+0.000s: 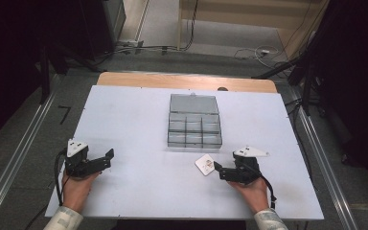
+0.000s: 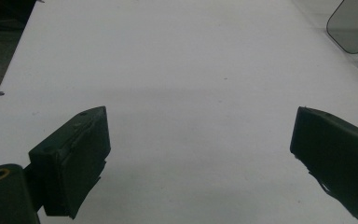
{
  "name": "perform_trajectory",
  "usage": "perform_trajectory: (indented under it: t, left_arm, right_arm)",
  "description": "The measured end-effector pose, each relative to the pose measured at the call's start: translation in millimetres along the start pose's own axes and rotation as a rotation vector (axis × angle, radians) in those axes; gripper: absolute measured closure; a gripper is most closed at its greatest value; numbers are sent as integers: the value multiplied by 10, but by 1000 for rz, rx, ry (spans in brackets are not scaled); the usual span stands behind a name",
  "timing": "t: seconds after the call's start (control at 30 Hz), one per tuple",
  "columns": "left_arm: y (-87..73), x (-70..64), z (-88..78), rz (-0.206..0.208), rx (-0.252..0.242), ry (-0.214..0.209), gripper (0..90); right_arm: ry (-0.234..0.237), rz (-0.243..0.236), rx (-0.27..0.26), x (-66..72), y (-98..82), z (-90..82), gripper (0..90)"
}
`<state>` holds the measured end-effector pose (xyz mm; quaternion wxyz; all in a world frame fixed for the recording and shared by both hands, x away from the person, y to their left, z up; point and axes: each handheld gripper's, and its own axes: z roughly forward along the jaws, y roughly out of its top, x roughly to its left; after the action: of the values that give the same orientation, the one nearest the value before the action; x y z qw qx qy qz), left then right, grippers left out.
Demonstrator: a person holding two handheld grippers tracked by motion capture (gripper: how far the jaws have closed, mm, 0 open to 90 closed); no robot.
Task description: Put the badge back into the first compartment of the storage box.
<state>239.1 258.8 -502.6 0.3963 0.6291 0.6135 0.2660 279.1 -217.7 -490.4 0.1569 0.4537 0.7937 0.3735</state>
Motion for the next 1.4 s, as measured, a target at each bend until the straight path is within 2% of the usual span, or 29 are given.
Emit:
perform_trajectory:
  t: [0.37, 0.6, 0.83, 1.17, 1.4]
  left_arm:
    - [3, 8, -7, -2, -1, -2, 52]
    - [4, 3, -2, -3, 0, 0, 52]
    - [3, 11, -6, -7, -3, -1, 52]
    - [6, 15, -9, -7, -6, -4, 52]
    - [7, 9, -9, -5, -3, -3, 52]
  right_arm:
    - [15, -30, 21, 141, 0, 105, 131]
    - [21, -27, 25, 190, -10, 155, 131]
    - [23, -53, 32, 296, -8, 232, 132]
    - [7, -68, 27, 386, -8, 297, 140]
    - [-4, -100, 32, 432, -25, 316, 165]
